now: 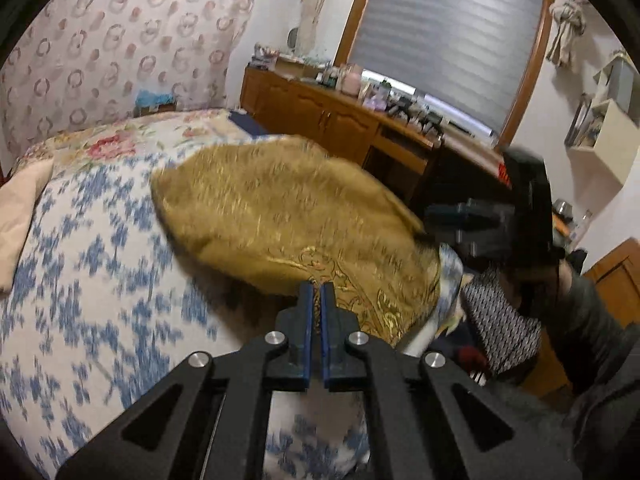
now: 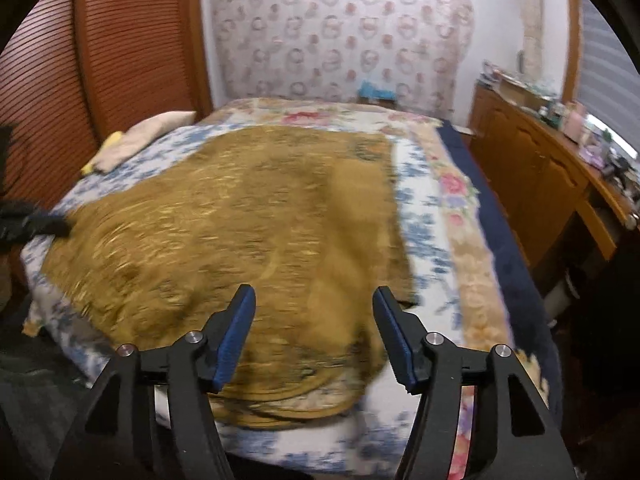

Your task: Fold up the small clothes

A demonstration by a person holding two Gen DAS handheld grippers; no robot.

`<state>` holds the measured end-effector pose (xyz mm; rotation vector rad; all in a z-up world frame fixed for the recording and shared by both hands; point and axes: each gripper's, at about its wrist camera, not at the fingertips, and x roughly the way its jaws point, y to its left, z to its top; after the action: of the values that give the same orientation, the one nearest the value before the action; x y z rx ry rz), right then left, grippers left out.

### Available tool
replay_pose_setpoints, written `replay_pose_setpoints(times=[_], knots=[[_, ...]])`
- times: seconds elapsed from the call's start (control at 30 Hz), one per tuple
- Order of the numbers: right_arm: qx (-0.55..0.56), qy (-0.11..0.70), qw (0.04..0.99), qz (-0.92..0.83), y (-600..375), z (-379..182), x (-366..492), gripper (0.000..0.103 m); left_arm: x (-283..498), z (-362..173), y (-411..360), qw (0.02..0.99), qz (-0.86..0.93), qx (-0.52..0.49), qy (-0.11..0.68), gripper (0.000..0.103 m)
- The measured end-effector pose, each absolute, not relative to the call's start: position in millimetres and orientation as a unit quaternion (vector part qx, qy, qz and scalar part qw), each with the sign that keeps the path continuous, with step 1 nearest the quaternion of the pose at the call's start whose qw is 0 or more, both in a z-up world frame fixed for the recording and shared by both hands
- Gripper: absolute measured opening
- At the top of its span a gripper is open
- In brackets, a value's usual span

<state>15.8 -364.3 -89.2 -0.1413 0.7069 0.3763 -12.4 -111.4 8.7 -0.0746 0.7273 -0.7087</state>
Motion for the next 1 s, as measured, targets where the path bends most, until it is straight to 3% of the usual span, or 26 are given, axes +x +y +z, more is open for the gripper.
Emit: replay_pose_setpoints(times=[0.37,0.93,1.0], knots=[[-0.080,0.315,0.914,0.244,-322,-66,-9,0.065,66,24,-138,0.881,-0.325,-0.043,0.341,0.000],[-0.095,0.367,0.898,0.222,-324,-114,12,0.065,83,8,-132,0.889,-0.292,-0.042,0.351,0.000],[-0.096,0.369,0.899,0.217,-330,-114,14,0.059,82,9,-131,0.890,-0.291,-0.042,0.349,0.000]])
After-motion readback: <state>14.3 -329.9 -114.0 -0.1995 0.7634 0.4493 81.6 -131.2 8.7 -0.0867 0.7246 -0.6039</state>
